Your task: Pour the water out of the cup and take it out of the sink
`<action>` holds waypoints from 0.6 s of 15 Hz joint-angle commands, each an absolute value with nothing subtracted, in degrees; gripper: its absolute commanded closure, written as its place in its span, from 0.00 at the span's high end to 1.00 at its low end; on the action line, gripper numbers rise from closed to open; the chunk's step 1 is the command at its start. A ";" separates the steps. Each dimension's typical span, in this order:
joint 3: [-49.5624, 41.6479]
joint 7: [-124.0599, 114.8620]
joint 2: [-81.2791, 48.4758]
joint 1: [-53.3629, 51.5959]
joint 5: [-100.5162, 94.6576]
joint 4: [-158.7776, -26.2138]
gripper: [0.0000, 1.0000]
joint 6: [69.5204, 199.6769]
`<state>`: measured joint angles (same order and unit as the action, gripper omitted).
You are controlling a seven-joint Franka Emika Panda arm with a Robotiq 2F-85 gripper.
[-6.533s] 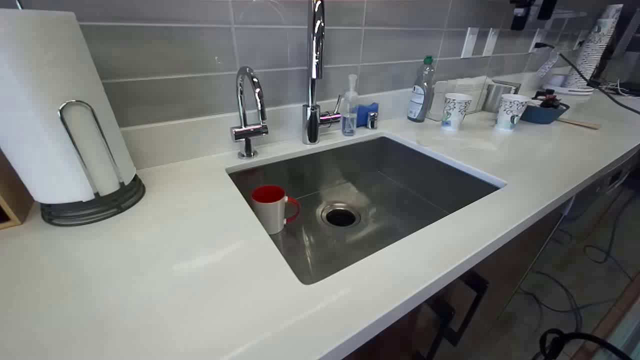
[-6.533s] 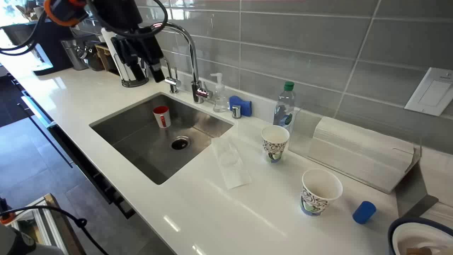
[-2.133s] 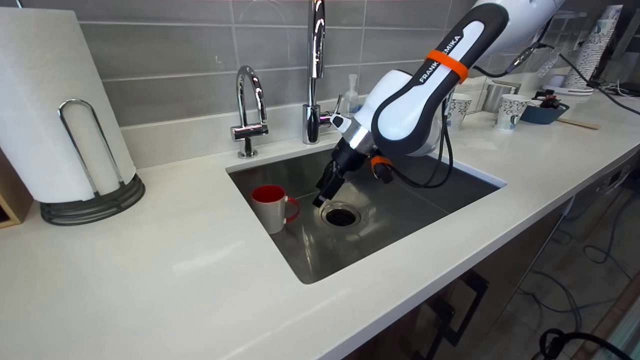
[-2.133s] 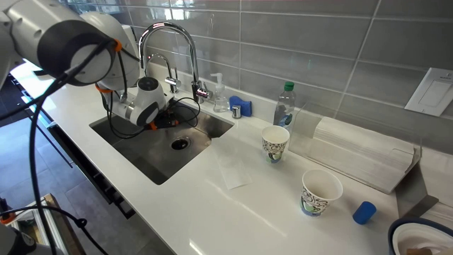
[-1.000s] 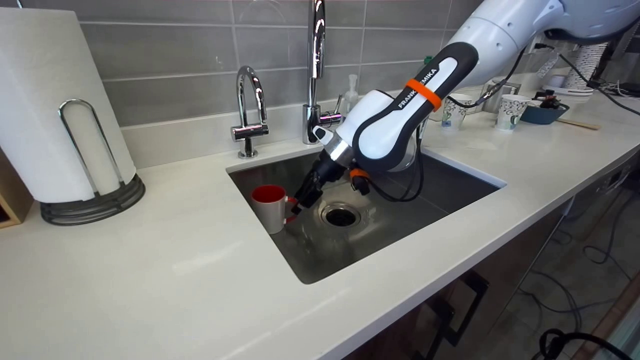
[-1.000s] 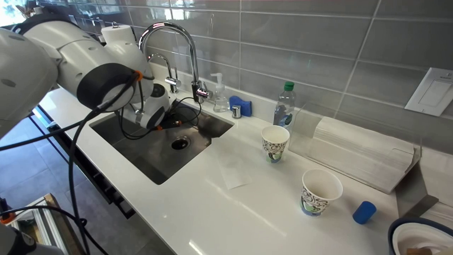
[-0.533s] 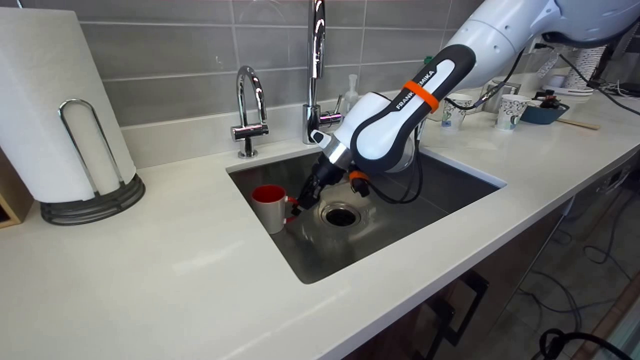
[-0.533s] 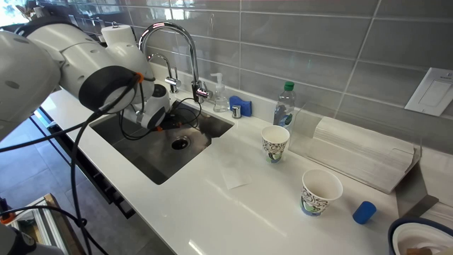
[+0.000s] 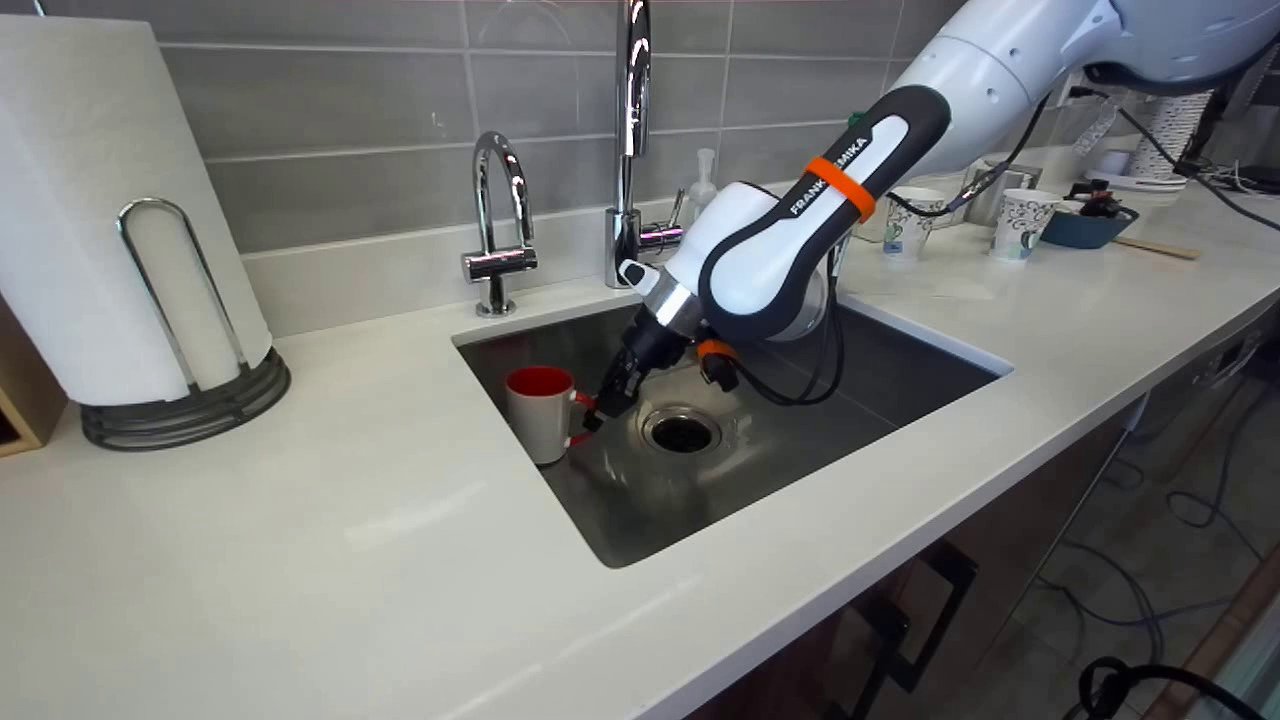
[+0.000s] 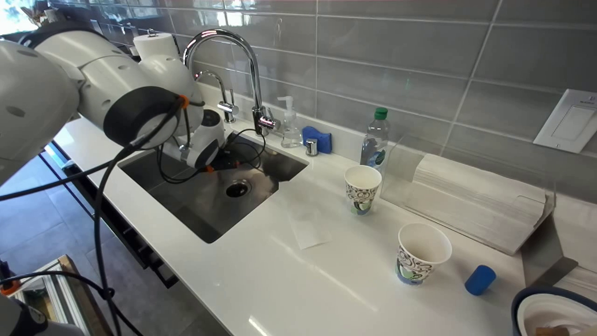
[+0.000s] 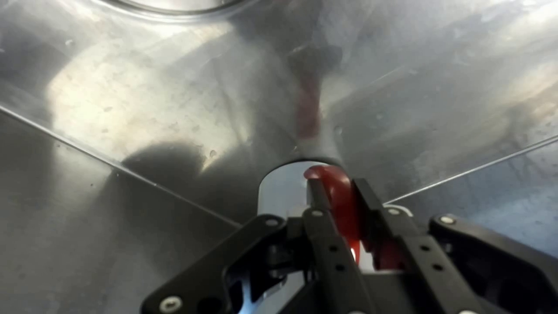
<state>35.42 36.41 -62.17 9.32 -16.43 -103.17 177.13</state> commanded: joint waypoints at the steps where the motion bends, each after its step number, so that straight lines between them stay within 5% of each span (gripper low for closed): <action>1: 34.02 34.52 -60.42 8.19 -16.42 -103.72 0.05 175.62; 9: 31.21 33.34 -55.40 8.69 -16.87 -111.51 0.05 180.37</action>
<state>33.32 36.03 -59.43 8.75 -16.43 -106.05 178.18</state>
